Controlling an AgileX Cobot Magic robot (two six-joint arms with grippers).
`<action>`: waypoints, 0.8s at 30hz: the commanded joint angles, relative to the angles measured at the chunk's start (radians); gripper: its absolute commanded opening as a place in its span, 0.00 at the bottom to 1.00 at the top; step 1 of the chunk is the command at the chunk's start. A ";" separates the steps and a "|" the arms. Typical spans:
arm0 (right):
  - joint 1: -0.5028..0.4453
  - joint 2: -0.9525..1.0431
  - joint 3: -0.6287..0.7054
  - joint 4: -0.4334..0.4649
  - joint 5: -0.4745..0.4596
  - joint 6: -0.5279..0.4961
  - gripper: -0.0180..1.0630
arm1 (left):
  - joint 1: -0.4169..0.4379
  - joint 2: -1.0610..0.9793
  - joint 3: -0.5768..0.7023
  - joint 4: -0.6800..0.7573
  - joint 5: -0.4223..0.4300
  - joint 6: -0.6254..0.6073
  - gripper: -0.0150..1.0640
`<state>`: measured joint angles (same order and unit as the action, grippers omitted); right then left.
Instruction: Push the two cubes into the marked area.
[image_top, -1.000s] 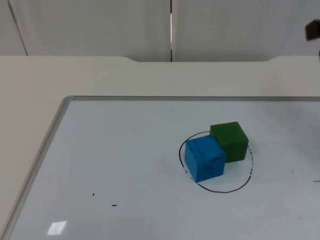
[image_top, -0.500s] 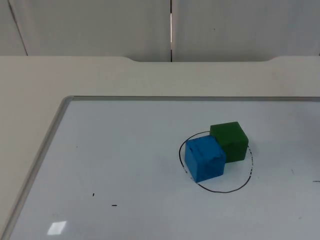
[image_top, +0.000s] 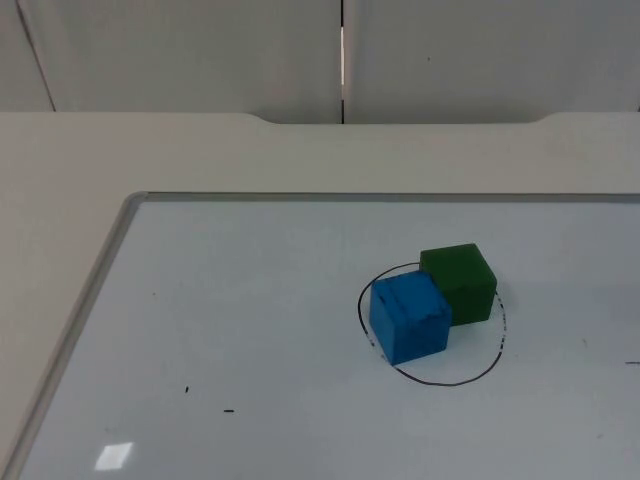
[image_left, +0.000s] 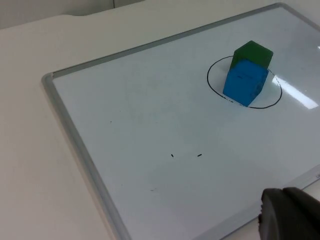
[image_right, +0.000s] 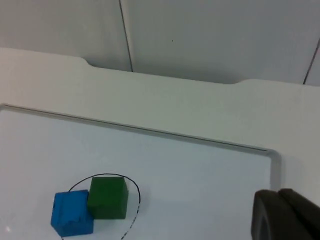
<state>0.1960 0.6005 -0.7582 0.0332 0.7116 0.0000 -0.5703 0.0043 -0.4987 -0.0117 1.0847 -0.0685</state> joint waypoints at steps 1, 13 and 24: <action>-0.003 -0.062 0.030 -0.001 0.020 -0.016 0.02 | 0.002 -0.004 0.004 -0.002 -0.012 0.001 0.01; -0.003 -0.430 0.150 -0.001 0.216 -0.012 0.02 | 0.002 -0.004 0.004 -0.002 -0.012 0.001 0.01; -0.003 -0.601 0.183 0.001 0.328 -0.012 0.02 | 0.002 -0.004 0.004 -0.002 -0.012 0.001 0.01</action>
<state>0.1960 0.0148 -0.5822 0.0332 1.0309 0.0000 -0.5703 0.0043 -0.4987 -0.0117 1.0847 -0.0685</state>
